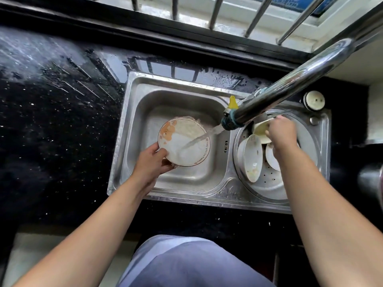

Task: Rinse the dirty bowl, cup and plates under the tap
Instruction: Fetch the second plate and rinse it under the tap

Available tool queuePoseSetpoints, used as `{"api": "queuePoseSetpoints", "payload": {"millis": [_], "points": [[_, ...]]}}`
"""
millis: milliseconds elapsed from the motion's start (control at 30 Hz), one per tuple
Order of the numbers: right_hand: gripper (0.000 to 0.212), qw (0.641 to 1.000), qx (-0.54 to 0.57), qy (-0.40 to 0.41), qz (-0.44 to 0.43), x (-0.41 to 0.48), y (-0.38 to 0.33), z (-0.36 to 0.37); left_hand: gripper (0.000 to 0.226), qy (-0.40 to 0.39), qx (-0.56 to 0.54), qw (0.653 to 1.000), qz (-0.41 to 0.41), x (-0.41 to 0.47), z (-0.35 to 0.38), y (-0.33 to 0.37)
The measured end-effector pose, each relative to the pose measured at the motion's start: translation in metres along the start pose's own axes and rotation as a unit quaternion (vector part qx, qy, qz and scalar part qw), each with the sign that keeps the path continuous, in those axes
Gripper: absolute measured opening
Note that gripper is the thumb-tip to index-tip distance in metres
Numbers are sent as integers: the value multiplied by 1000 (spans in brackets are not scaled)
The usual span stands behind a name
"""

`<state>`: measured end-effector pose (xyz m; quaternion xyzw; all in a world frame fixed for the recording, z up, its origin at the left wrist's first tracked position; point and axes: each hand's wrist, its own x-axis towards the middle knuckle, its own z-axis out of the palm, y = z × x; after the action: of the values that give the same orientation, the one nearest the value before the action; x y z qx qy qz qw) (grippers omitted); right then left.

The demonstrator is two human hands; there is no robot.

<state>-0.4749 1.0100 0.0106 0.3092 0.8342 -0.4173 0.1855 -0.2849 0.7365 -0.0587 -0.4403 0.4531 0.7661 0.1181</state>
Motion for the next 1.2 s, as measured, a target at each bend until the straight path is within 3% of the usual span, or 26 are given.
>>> {"api": "queuePoseSetpoints", "payload": {"millis": [133, 233, 300, 400, 700, 833, 933, 1000, 1067, 1133, 1200], "points": [[40, 998, 49, 9, 30, 6, -15, 7, 34, -14, -17, 1000, -14, 1, 1, -5], [5, 996, 78, 21, 38, 3, -19, 14, 32, -16, -16, 1000, -22, 2, 2, -7], [13, 994, 97, 20, 44, 3, -19, 17, 31, -18, -16, 999, -22, 3, 3, -6], [8, 991, 112, 50, 58, 0, -22, 21, 31, -21, -18, 999, -20, 2, 5, -4], [39, 986, 162, 25, 37, 3, -3, 27, 25, -30, -39, 998, -29, -7, 12, 0], [13, 988, 153, -3, 19, 8, 2, 15, 21, -15, -23, 999, -25, -10, 18, 4], [11, 987, 160, -32, 16, 12, 2, 8, 36, 17, 109, 993, 49, -9, 27, 12], [12, 984, 173, -39, 16, 14, 2, 6, 49, 29, 263, 954, 137, -9, 32, 17], [10, 979, 196, -43, 27, 17, 1, 5, 54, 41, 408, 876, 253, -11, 35, 26], [15, 972, 226, -47, 47, 16, 0, 3, 56, 27, 471, 809, 351, -11, 38, 32], [9, 966, 247, -58, 54, 14, -2, 1, 55, -1, 492, 776, 394, -10, 42, 35]]}}
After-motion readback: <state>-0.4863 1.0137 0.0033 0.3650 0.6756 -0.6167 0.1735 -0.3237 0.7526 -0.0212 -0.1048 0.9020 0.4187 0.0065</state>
